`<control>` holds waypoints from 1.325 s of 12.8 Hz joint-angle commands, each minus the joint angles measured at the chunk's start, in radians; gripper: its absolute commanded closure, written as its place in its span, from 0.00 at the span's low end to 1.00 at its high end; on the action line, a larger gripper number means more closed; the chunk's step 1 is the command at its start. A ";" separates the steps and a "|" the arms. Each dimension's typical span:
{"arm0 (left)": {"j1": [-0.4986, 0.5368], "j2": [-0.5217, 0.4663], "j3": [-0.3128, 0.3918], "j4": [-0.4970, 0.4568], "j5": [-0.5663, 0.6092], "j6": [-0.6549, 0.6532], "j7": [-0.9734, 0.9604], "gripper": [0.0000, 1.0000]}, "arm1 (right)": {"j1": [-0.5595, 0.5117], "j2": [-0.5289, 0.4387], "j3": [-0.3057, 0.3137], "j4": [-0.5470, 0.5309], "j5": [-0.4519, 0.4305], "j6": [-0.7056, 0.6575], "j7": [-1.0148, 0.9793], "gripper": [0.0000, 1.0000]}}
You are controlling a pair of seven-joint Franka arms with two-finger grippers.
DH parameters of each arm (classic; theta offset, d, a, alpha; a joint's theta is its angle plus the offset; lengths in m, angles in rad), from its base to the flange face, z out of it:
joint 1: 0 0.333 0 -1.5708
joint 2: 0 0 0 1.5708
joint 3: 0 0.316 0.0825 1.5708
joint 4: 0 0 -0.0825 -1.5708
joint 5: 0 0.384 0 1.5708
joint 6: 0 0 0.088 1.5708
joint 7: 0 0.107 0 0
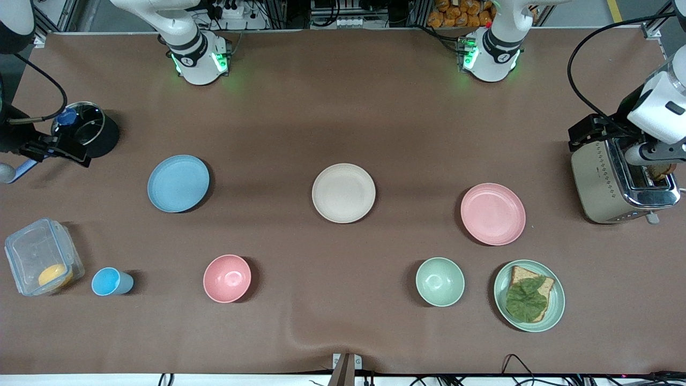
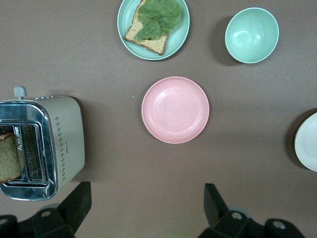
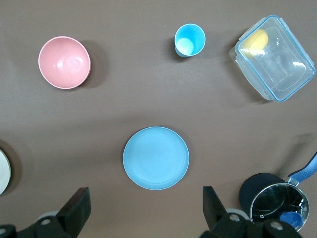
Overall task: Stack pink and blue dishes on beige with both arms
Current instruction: 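Reach the left gripper to the pink plate while the right gripper reaches the blue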
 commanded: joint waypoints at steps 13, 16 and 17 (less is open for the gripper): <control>0.051 0.030 0.013 -0.328 -0.022 0.359 0.008 0.00 | -0.057 0.047 -0.009 -0.004 0.018 -0.014 -0.037 0.00; 0.085 0.052 0.013 -0.498 -0.014 0.583 0.011 0.00 | -0.154 0.095 -0.011 -0.093 0.079 0.017 -0.170 0.00; 0.093 0.079 0.013 -0.547 -0.014 0.638 0.011 0.00 | -0.169 0.102 -0.011 -0.137 0.079 0.041 -0.181 0.00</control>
